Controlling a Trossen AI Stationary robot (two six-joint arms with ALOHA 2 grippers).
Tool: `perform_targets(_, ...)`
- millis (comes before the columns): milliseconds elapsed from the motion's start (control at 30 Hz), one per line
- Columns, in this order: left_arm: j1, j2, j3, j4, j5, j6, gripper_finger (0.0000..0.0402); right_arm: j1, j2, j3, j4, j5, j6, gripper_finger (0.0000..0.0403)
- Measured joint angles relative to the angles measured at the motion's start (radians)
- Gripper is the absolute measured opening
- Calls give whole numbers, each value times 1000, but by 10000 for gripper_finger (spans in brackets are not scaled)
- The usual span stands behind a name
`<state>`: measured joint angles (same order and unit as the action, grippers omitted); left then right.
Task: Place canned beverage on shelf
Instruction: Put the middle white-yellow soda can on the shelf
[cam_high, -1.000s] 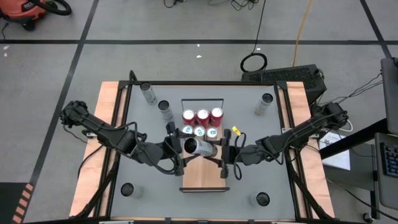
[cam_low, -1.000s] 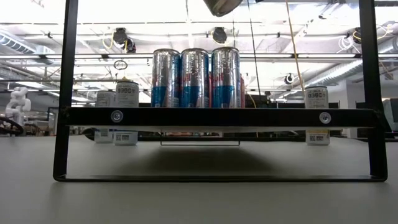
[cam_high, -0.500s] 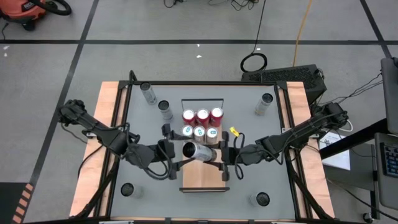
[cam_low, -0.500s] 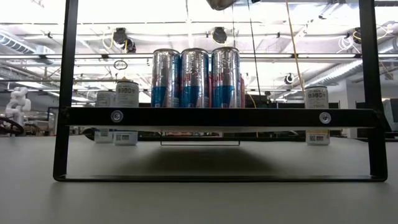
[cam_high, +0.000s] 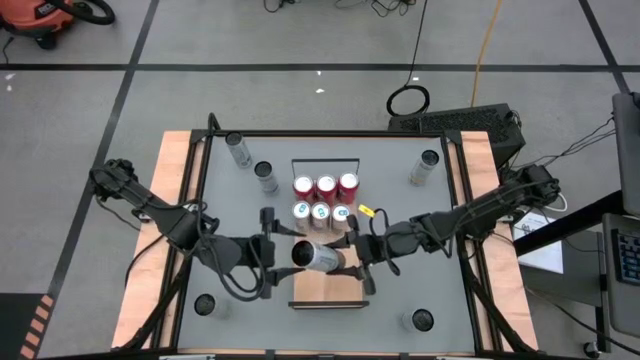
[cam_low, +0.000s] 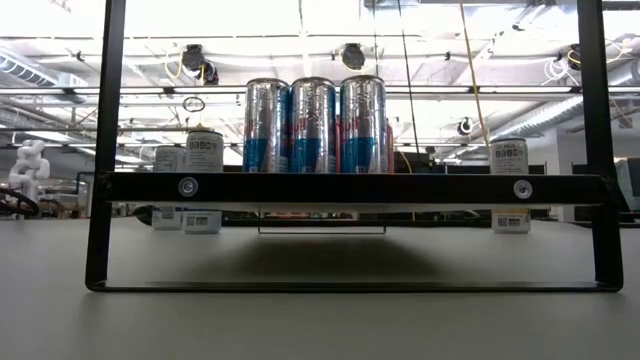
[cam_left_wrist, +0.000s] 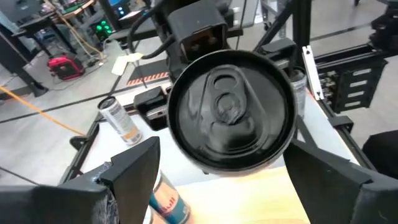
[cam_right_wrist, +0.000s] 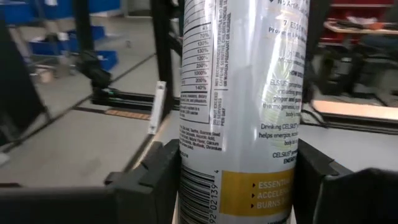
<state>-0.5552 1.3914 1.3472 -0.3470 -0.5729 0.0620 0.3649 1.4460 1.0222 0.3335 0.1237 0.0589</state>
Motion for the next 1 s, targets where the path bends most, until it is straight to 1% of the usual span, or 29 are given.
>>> perform_targets(133, -1, 0, 0, 0, 7, -1, 325, -28, 0, 0, -3, -31, -3, 182)
perform_targets(333, 0, 0, 0, 27, 7, -6, 325, -40, 0, 1, -4, -32, -31, 182)
perform_targets(467, 5, 0, 0, 27, -16, -31, 321, -41, 0, 1, -5, -23, -42, 182)
perform_targets(567, 5, 0, 0, 30, -19, -55, 307, -41, 0, 1, -5, -20, -43, 182)
perform_targets(833, 5, 1, 0, 31, -21, -56, 243, -41, 0, 1, -5, -24, -49, 183)
perform_targets(1000, 5, 1, 0, 27, -22, -57, 236, -41, 0, 1, -5, -23, -53, 183)
